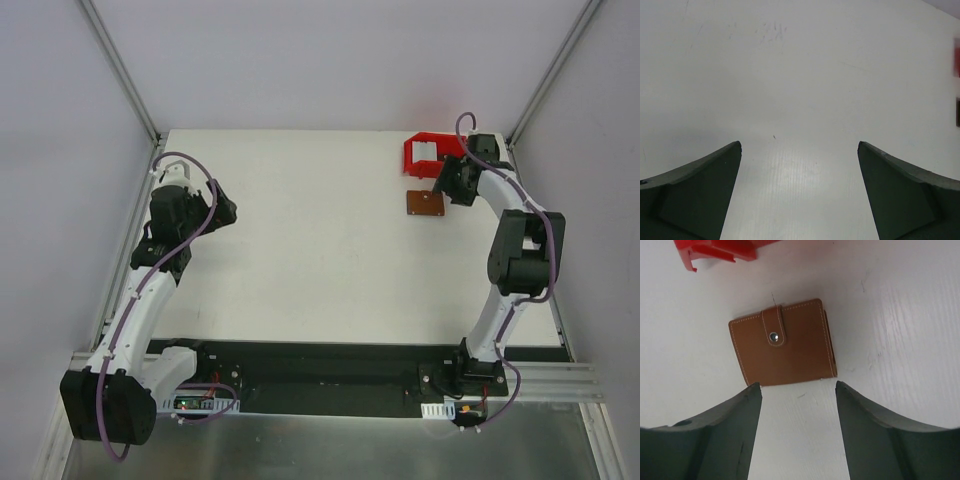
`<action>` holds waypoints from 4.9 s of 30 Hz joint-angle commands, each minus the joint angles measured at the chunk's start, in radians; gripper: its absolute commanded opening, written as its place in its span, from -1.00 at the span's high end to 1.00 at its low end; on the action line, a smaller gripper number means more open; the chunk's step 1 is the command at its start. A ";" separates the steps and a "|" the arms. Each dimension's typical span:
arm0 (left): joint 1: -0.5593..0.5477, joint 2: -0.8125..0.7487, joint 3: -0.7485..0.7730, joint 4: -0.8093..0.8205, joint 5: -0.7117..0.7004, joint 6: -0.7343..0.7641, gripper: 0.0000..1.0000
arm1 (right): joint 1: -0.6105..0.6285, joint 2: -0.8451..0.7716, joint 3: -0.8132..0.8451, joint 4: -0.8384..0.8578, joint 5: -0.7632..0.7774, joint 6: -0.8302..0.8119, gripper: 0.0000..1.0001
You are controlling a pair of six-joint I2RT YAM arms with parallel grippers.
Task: Put the credit cards into the card holder
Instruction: Move the card holder to the center of the board, then move the storage box to the center of the board.
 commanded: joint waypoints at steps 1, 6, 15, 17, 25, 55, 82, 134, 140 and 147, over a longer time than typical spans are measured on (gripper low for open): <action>-0.004 0.006 0.009 -0.003 0.039 0.027 -0.98 | -0.007 0.080 0.101 -0.038 -0.030 0.005 -0.26; -0.004 0.019 0.016 -0.003 0.056 0.032 -0.98 | -0.005 0.160 0.159 -0.083 -0.033 -0.066 -0.31; -0.004 0.039 0.015 -0.006 0.082 0.030 -0.98 | -0.005 0.246 0.196 -0.084 -0.040 -0.190 -0.33; -0.004 0.039 0.015 -0.006 0.085 0.030 -0.98 | -0.004 0.246 0.191 -0.084 -0.050 -0.201 -0.28; -0.004 0.061 0.009 -0.007 0.139 0.021 -0.98 | 0.057 0.203 0.125 -0.084 -0.050 -0.276 0.45; -0.169 0.271 -0.022 0.078 0.378 -0.014 -0.98 | 0.634 -0.027 -0.070 -0.064 -0.157 -0.287 0.58; -0.410 0.362 -0.077 0.193 0.384 -0.097 -0.95 | -0.011 0.177 0.418 -0.129 0.031 0.219 -0.12; -0.410 0.339 -0.073 0.149 0.334 -0.083 -0.96 | -0.015 0.354 0.506 -0.073 0.145 0.408 0.10; -0.412 0.337 -0.070 0.147 0.335 -0.088 -0.96 | 0.010 0.269 0.377 -0.068 0.124 0.411 0.11; -0.410 0.337 -0.065 0.147 0.321 -0.101 -0.97 | 0.071 0.110 0.126 0.001 0.124 0.472 0.11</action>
